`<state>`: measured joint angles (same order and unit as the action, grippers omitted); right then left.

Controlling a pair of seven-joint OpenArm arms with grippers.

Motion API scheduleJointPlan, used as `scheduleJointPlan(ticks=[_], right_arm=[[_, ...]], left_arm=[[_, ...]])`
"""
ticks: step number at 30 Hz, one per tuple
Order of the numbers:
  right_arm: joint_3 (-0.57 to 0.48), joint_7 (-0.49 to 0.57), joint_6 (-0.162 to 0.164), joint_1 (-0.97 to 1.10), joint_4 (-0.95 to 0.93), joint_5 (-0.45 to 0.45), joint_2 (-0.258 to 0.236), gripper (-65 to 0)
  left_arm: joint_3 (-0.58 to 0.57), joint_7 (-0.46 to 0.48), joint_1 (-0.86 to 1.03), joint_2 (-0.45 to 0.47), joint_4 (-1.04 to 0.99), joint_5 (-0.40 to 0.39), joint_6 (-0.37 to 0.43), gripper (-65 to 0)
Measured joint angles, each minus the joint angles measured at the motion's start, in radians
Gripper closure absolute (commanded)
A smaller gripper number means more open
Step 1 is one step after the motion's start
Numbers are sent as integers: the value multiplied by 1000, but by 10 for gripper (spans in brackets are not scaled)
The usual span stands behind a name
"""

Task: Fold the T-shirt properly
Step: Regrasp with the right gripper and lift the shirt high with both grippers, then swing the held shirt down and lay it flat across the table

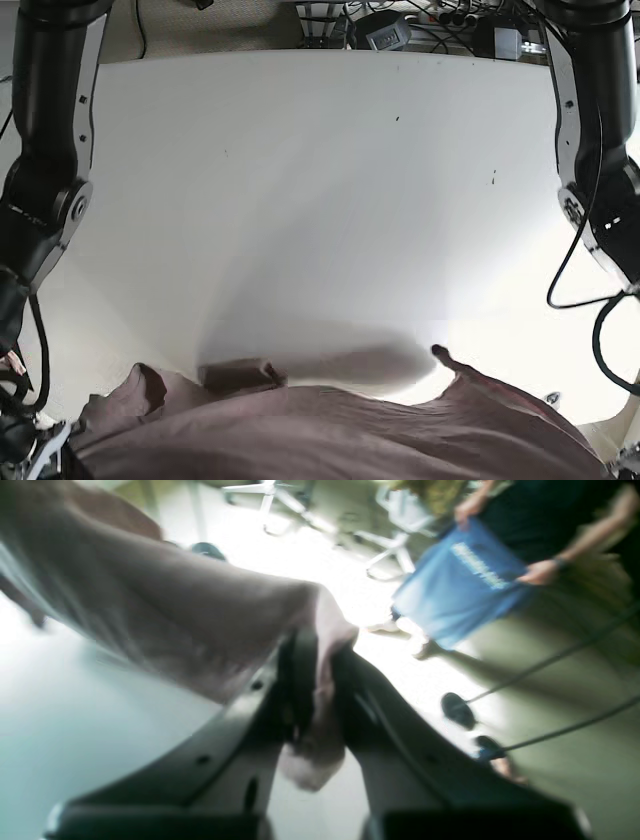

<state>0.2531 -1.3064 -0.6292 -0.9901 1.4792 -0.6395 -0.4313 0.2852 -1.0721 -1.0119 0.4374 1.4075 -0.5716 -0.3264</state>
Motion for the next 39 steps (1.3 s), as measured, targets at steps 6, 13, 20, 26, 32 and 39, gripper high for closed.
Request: scheduleJointPlan(ticks=[6,13,20,26,32,39], right_arm=[[198,-22,1,475,175,-80,26,-17],[385,-16,2,910,341,-150,102,-17],[406,-16,4,1104,409,-147,155,-17],[389,-11,4,1020,405,-92,150,-17],[204,29,4,760,281,175,154,-17],[90,76,-1,391,48,291,143,-17]], left_arm=[[129,0,454,-3,224,-31,-2,0],[266,7,881,-33,335,-175,-7,0],[307,72,1107,-104,335,-220,0,0],[140,124,995,-101,283,-203,3,0],[-2,123,695,-133,155,-20,1,0],[-123,180,323,-129,-42,61,-6,0]])
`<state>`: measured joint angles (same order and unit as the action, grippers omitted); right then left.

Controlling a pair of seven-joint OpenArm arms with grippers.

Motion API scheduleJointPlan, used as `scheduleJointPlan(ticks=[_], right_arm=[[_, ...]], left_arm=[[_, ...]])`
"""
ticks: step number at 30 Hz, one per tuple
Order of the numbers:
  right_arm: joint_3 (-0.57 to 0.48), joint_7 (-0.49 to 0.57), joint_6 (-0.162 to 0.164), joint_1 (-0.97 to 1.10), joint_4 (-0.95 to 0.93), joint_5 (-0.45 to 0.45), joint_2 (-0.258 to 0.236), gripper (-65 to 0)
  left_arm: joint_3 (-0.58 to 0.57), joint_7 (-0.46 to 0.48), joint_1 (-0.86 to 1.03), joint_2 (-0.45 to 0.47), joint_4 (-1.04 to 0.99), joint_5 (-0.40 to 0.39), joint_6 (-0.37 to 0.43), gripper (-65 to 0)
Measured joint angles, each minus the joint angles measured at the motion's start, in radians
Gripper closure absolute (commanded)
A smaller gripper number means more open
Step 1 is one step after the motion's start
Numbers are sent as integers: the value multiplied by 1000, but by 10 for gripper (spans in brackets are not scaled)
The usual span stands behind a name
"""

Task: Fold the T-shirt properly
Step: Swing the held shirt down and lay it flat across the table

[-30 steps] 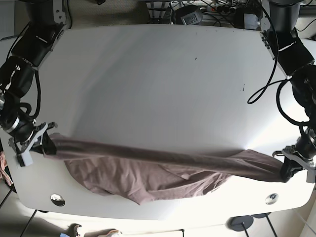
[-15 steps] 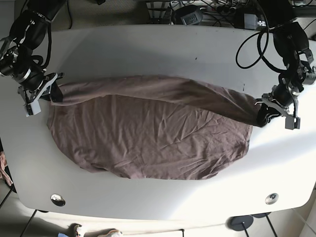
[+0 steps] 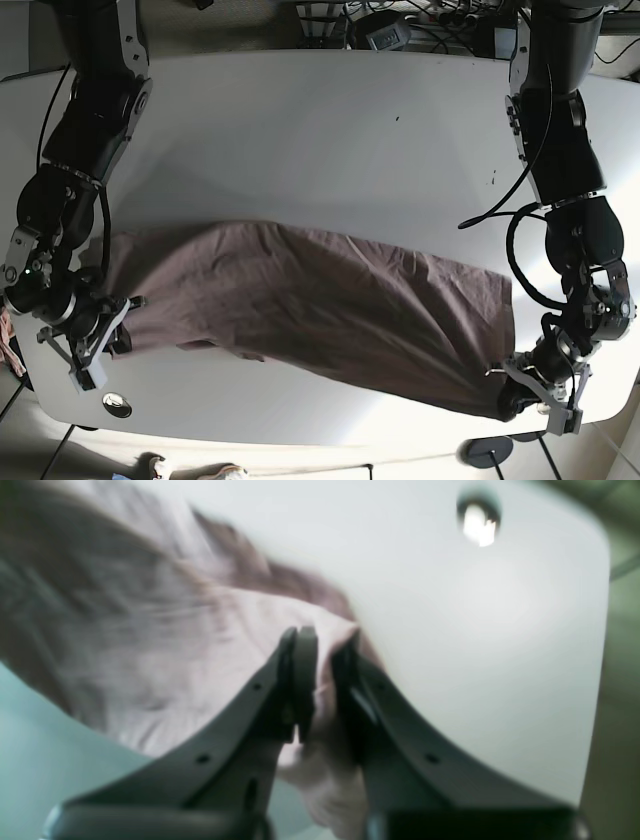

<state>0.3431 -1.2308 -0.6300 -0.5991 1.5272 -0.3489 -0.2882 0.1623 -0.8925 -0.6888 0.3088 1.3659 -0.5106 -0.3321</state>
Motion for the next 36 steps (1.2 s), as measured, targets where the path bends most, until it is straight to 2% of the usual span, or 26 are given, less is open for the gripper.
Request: scheduleJointPlan(ticks=[2,5,9,11,15,17,18,19,21,24,27,30,34,36], right_arm=[[-43,-1,0,-105,-68,40,-23,-17],[-85,1,-1,-279,-128,23,-33,-17],[-169,4,0,-490,-155,19,-78,-17],[-188,3,0,-562,-154,20,-90,-17],[-190,-57,-3,-614,-115,1,-93,-17],[-186,-61,-6,-541,-59,-60,-101,-17],[-190,-64,-2,-462,-5,-95,-103,-17],[-181,-73,-3,-401,25,-117,-103,-17],[-90,-91,-6,-248,82,-104,-86,-17],[-35,-126,-6,-53,191,-99,-65,-19],[40,-113,-6,152,295,-104,-28,-19],[89,-117,-6,342,397,-111,7,-19],[180,-115,-3,534,431,-208,48,-19],[225,-116,-2,637,431,-232,58,-19]], left_arm=[[-3,0,-104,0,-74,3,5,0],[-3,3,-274,16,-143,3,2,0],[-2,3,-465,77,-169,6,3,0],[-48,4,-551,100,-190,5,3,0],[-93,18,-589,171,-188,-80,-2,0],[-115,3,-558,206,-193,-128,5,0],[-111,-6,-502,226,-164,-191,8,0],[-99,-22,-452,230,-128,-212,8,0],[-56,-37,-307,231,-30,-244,7,0],[38,-47,-76,227,121,-260,3,0],[177,-111,196,220,244,-247,6,0],[277,-113,435,161,341,-248,5,0],[356,-111,699,86,422,-257,-1,0],[412,-113,817,60,443,-238,-52,0]])
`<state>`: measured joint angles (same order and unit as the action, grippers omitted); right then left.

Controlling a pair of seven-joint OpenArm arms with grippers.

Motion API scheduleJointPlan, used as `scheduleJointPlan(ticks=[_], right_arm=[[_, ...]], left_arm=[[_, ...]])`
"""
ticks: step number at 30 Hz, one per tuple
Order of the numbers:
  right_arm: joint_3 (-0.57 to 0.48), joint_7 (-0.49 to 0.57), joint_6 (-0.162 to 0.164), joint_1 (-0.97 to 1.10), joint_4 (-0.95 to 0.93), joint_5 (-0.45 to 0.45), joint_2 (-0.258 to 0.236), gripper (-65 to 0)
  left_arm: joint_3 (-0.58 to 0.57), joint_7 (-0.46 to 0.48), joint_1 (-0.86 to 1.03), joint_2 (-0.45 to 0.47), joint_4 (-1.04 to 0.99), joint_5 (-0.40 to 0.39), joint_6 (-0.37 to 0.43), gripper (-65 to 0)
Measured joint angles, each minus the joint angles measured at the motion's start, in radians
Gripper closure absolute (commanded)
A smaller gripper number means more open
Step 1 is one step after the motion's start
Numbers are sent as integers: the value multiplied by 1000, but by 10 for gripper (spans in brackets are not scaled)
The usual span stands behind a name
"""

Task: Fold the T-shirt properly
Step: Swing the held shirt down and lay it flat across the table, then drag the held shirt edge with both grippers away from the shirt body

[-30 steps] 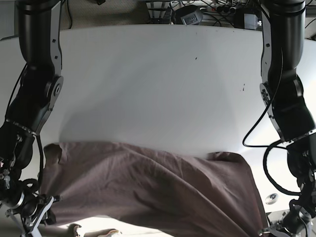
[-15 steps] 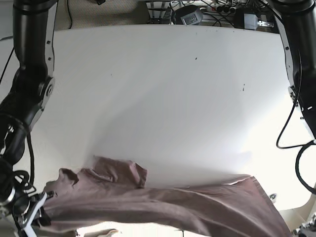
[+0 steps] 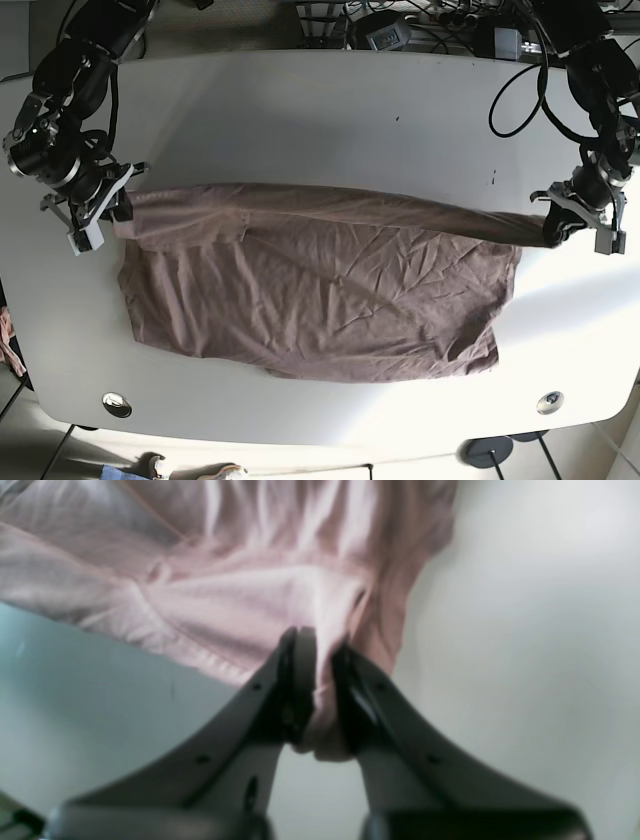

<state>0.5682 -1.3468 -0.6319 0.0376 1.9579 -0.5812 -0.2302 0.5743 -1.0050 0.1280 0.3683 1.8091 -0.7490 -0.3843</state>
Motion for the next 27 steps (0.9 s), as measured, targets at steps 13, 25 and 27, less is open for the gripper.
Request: scheduleJointPlan(ticks=[13,25,27], right_arm=[[120,8,3,319,25,-159,1,-19],[128,46,3,108,-143,-147,-9,-19],[128,78,3,95,-199,-143,-11,-19]], left_arm=[[196,3,290,-18,26,-8,-138,0],[-36,26,-174,-18,-222,311,-224,0],[-63,21,-198,-15,-268,379,-235,0]])
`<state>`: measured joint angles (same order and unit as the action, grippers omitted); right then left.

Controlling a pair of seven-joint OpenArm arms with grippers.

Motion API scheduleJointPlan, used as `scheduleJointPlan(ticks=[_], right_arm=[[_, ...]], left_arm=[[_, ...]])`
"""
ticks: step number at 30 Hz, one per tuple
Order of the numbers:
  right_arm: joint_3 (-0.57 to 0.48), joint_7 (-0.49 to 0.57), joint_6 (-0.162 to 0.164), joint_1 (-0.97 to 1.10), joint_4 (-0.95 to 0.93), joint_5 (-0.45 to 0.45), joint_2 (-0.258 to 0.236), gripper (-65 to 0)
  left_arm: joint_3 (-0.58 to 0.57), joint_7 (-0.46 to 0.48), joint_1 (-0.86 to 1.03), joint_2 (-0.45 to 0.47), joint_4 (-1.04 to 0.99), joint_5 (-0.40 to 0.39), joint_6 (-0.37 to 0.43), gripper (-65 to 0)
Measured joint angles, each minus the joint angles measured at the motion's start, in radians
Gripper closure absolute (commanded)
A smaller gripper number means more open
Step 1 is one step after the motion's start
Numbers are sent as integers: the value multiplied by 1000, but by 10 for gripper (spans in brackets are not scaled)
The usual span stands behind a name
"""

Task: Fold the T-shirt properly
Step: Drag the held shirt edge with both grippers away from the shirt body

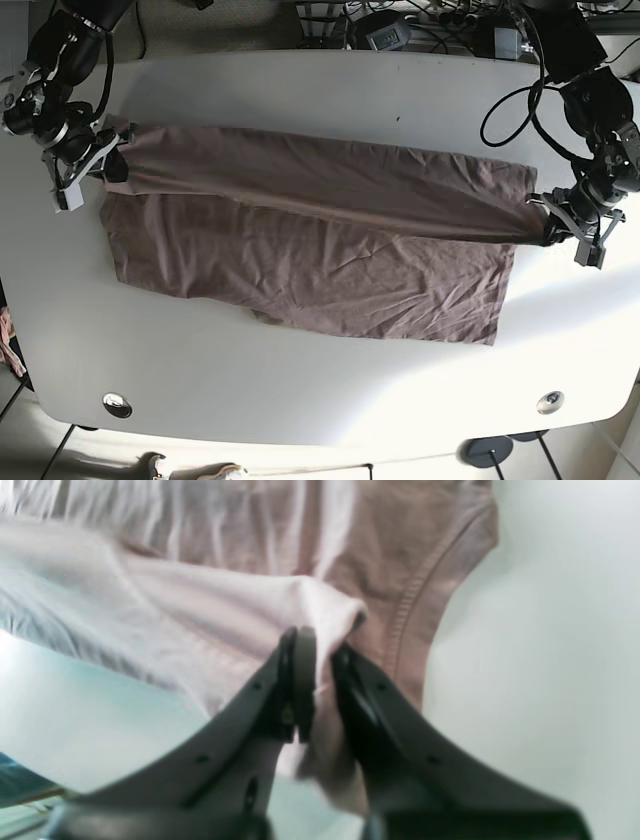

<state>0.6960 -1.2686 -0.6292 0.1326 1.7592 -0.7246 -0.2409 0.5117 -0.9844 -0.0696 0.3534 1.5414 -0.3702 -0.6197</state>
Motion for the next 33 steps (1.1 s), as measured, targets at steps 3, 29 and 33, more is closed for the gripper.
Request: scheduleJointPlan(ticks=[3,29,33], right_arm=[[-3,28,0,-23,-102,-4,-1,-52],[24,137,-4,153,-6,325,107,-541],[25,170,-43,134,-68,325,107,-526]], left_arm=[[-58,62,-36,-3,-50,10,-9,0],[-41,419,233,-29,58,105,-9,-392],[-19,441,224,-27,10,112,-2,-392]])
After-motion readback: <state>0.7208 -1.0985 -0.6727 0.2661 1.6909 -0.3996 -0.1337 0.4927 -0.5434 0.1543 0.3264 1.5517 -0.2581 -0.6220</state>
